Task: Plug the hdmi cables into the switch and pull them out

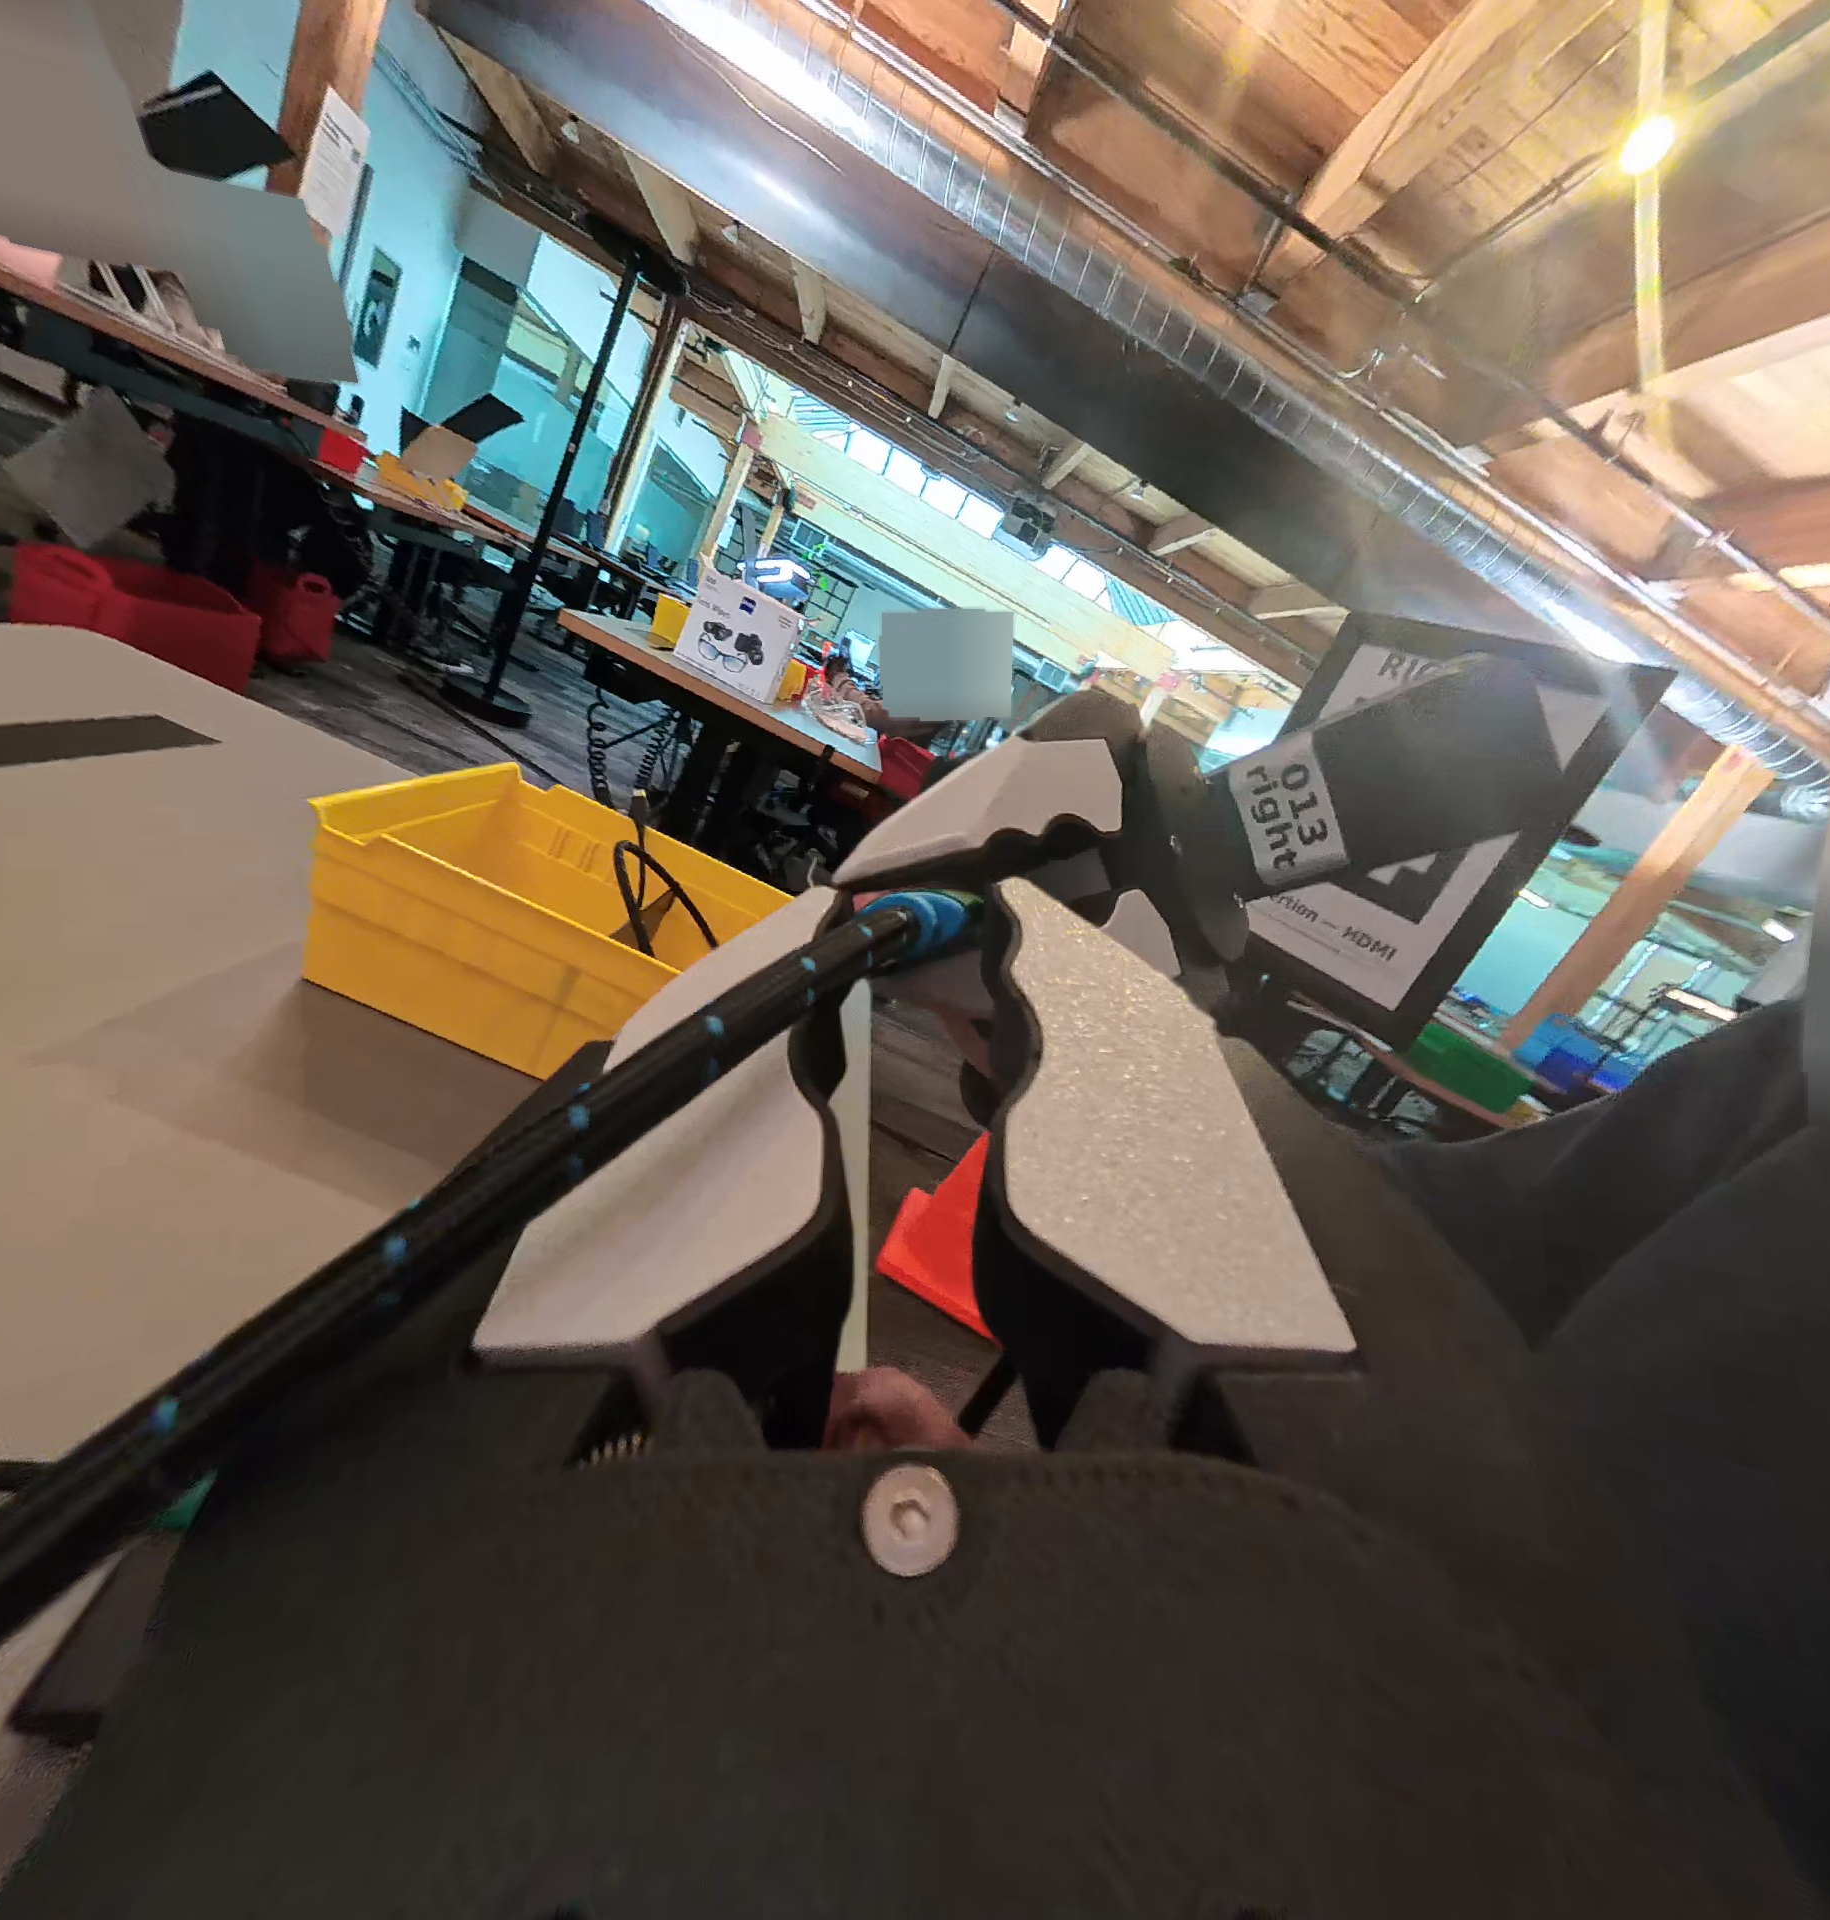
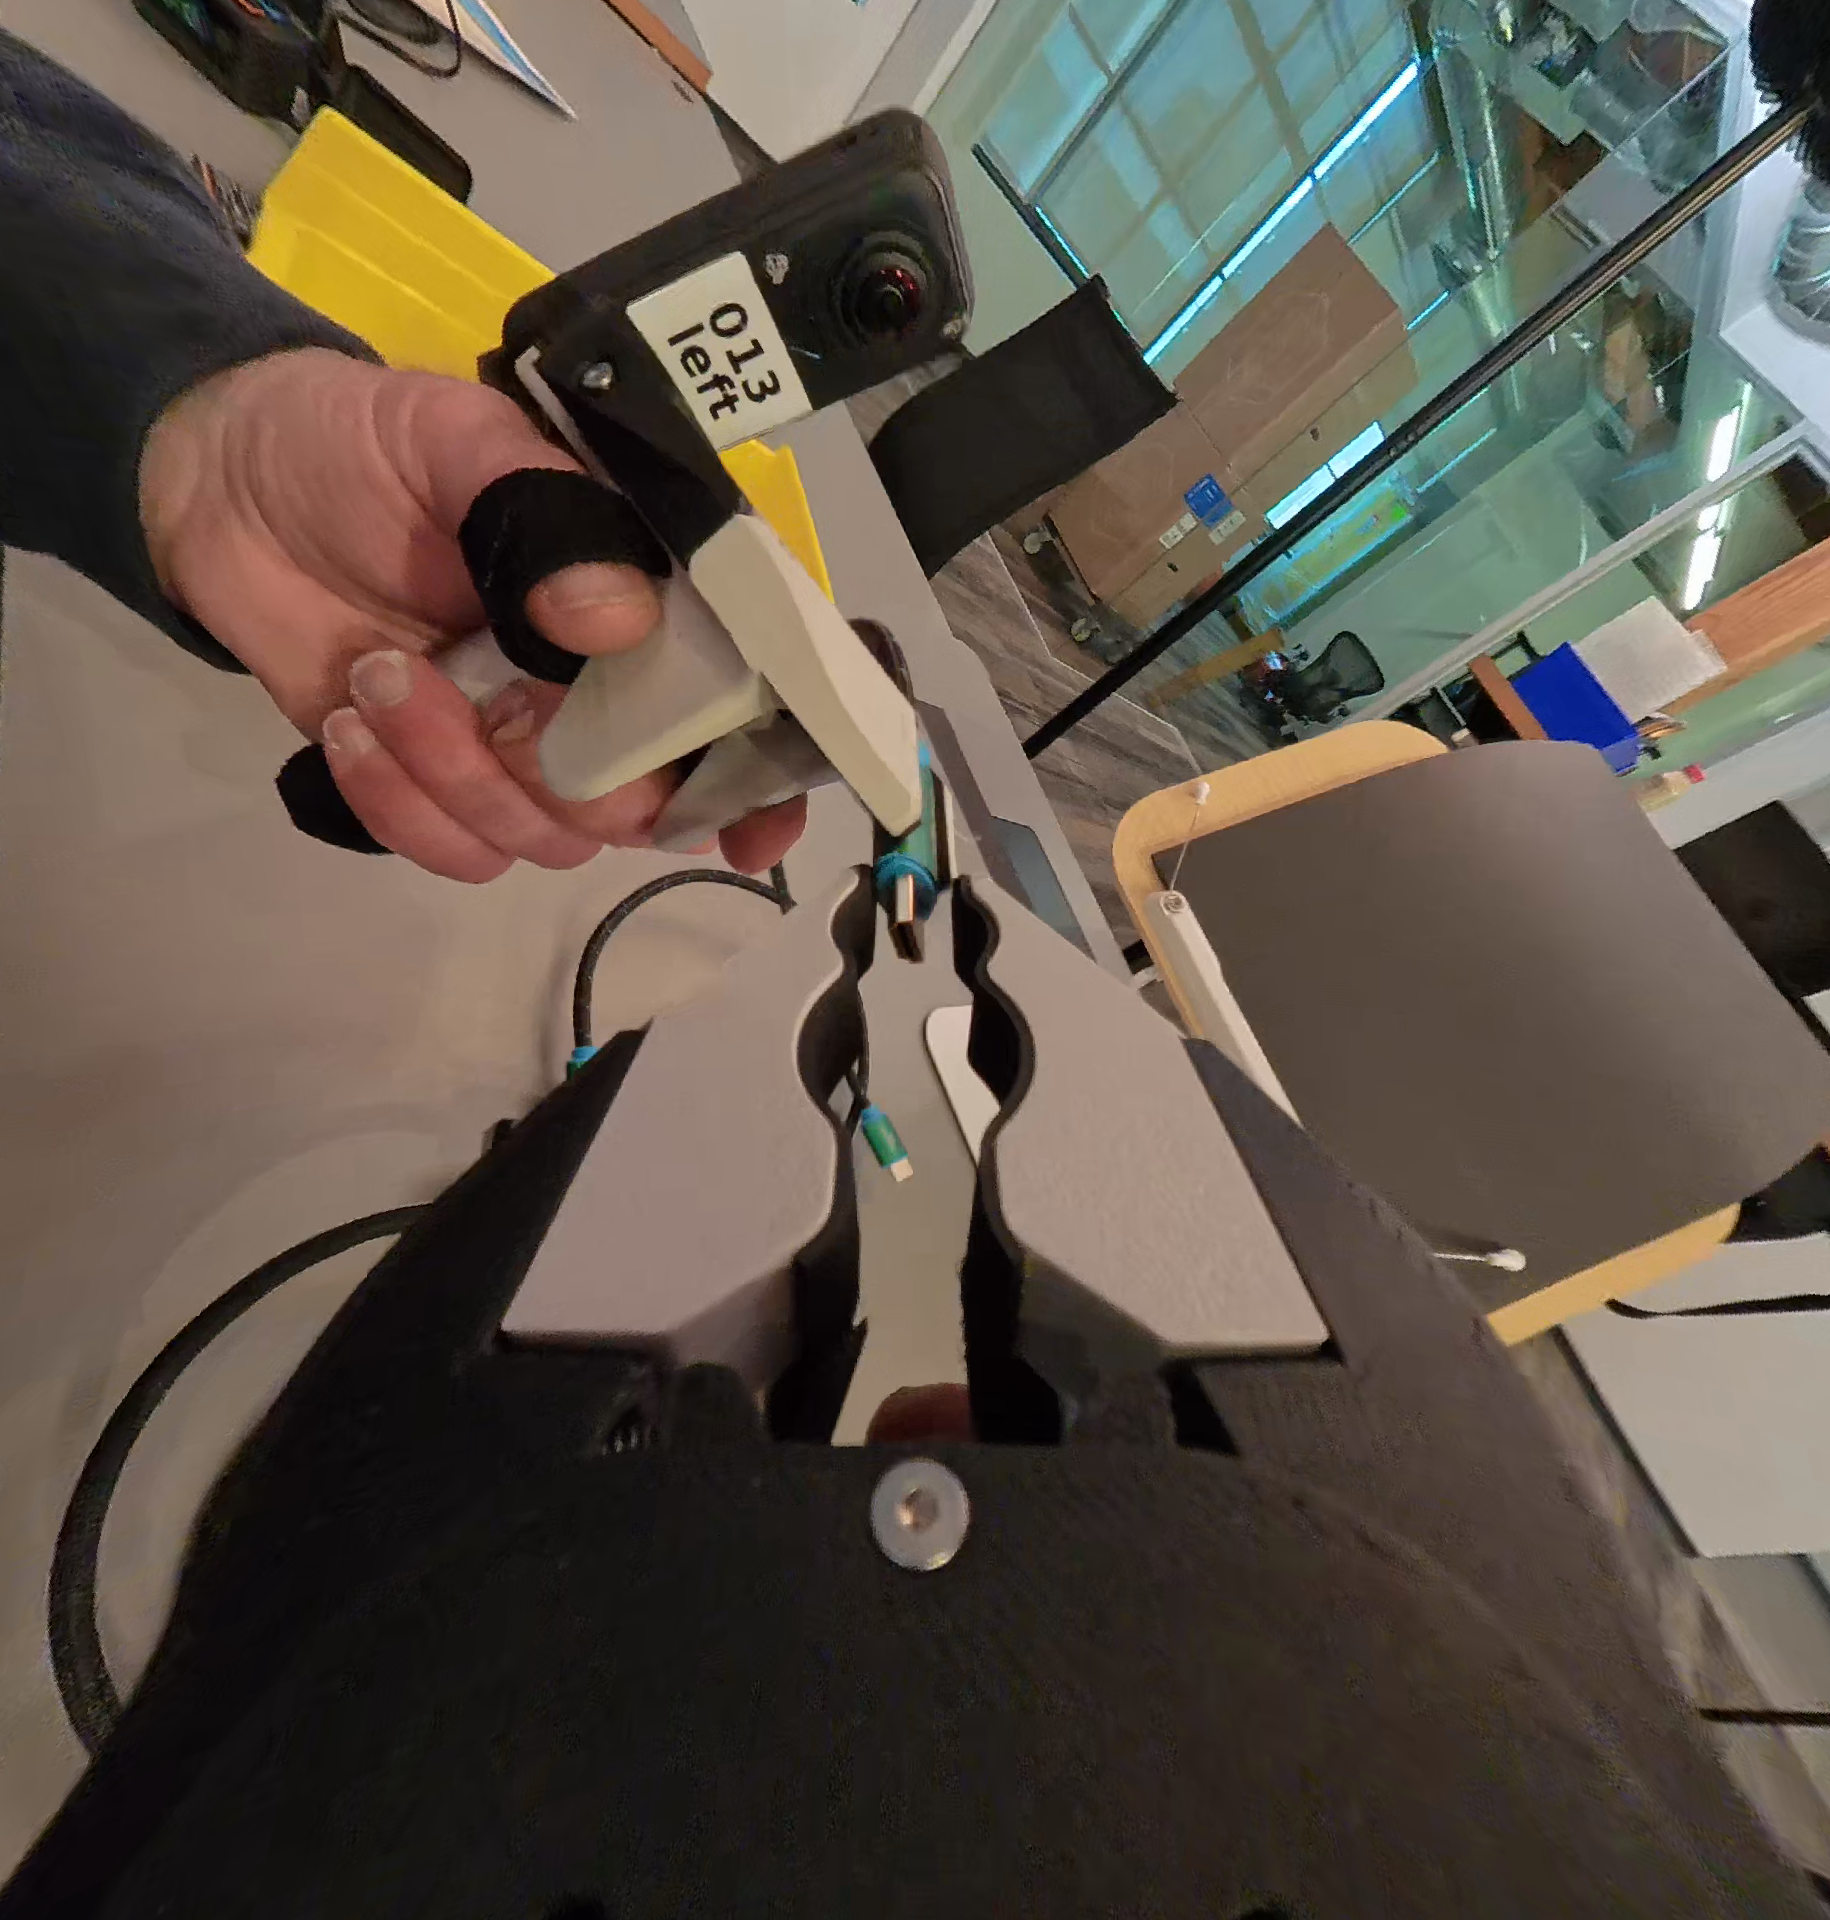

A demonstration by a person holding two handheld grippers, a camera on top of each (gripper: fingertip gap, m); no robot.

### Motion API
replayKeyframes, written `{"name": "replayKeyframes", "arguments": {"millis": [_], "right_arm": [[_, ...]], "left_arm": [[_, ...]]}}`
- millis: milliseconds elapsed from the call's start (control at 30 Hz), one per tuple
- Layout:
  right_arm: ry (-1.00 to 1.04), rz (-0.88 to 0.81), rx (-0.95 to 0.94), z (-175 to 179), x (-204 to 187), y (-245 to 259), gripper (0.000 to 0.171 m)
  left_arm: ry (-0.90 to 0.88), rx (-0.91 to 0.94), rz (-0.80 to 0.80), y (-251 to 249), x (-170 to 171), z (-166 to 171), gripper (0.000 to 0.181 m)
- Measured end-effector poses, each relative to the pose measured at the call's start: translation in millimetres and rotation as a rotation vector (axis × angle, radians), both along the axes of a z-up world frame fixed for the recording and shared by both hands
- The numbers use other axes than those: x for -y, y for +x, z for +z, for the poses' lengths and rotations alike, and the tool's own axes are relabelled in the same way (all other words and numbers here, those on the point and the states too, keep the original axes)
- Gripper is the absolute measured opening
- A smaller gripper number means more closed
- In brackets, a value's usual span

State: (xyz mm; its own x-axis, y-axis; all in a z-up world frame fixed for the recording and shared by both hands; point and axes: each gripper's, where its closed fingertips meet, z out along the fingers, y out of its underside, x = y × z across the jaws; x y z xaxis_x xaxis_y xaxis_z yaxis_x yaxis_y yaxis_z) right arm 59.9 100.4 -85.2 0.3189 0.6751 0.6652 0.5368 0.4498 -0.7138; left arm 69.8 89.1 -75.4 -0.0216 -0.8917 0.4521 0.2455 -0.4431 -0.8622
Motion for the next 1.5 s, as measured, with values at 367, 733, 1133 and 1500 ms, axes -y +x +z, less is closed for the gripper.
{"name": "replayKeyframes", "arguments": {"millis": [367,733,1133,1500], "right_arm": [[-0.451,0.225,-0.281,-2,9,2,0.022],[-1.075,0.609,-0.664,10,28,-5,0.024],[-1.017,0.588,-0.640,12,30,-8,0.017],[-0.854,0.448,-0.425,-2,30,-5,0.017]], "left_arm": [[0.193,-0.071,0.090,-4,-2,-1,0.021],[0.367,-0.086,0.098,-5,11,5,0.021],[0.435,-0.098,0.100,-9,14,9,0.021],[0.347,-0.105,0.050,-2,15,5,0.044]]}}
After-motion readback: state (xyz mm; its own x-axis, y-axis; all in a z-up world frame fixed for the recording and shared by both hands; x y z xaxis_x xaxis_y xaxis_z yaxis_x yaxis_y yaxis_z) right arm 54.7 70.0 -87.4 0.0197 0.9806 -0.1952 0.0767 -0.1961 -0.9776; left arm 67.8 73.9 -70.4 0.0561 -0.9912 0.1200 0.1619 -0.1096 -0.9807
